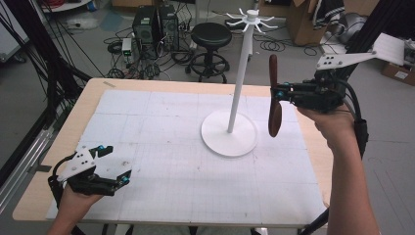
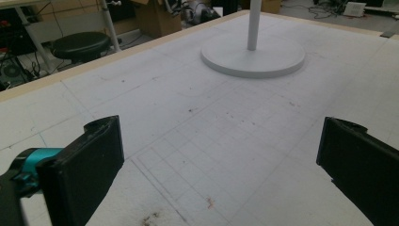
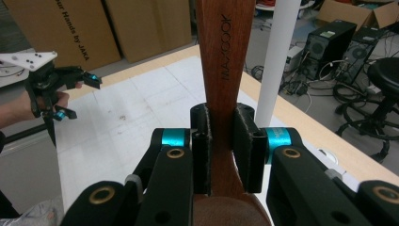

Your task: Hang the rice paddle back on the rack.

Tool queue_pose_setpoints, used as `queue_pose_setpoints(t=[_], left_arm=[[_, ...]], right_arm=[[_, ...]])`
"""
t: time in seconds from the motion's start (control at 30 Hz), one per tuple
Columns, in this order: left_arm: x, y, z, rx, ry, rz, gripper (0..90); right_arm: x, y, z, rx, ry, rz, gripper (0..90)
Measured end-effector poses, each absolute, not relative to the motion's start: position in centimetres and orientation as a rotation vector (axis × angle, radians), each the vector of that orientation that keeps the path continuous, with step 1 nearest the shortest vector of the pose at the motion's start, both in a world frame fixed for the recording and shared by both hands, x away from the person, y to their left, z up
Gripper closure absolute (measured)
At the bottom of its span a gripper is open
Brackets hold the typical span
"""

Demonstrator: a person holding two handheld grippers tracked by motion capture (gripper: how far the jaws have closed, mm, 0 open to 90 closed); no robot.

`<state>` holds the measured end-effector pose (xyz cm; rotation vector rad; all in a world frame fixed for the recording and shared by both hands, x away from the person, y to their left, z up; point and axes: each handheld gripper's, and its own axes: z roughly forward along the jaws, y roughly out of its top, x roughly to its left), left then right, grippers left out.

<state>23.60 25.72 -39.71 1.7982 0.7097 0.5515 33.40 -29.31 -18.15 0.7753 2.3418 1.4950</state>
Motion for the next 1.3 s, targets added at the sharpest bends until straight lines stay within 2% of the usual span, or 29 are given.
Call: queue_pose_setpoints(t=[0.6, 1.3], left_arm=[[23.6, 25.9, -39.7, 1.796, 0.708, 0.551, 1.7], [23.6, 26.0, -39.7, 1.793, 0.707, 0.552, 1.7]], right_arm=[[35.3, -28.1, -15.4, 0.813, 2.283, 1.493, 78.9], [36.5, -27.2, -14.3, 0.858, 2.26, 1.459, 78.8]])
